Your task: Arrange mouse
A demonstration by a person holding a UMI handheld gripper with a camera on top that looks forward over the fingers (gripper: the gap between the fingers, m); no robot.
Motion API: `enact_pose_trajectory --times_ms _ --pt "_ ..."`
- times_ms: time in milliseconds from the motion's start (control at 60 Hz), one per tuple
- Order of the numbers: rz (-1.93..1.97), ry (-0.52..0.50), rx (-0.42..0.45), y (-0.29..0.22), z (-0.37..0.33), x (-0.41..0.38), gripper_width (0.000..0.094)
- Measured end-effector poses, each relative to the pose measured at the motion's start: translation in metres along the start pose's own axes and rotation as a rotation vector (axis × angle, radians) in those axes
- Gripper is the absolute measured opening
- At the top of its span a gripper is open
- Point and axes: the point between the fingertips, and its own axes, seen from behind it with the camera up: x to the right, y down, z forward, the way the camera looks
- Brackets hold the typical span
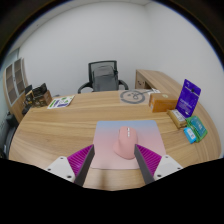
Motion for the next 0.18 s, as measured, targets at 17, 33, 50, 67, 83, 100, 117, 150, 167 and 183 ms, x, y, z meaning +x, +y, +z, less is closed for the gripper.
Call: enact_pose_trajectory --times_ms 17,33,50,67,83,100,117,150,167,183 --pt "0.004 0.001 0.002 0.001 -0.007 -0.005 0.0836" --pt "0.011 0.0 0.004 0.002 -0.015 -0.011 0.0834" --pt "0.017 -0.004 0.005 0.004 -0.022 -0.018 0.0835" --pt "0.026 -0.009 0.007 0.006 -0.03 -0.025 0.0834" --pt "0.037 -0.014 0.008 0.007 -0.037 -0.033 0.0834" --pt "0.048 -0.018 0.01 0.009 -0.044 -0.04 0.0835" --pt "0.06 -0.022 0.013 0.011 -0.05 -0.047 0.0834" --pt "0.083 -0.027 0.019 0.014 -0.063 -0.061 0.0834" --pt "0.093 -0.027 0.023 0.016 -0.069 -0.067 0.0835" --pt "0.102 -0.027 0.027 0.017 -0.075 -0.072 0.0835"
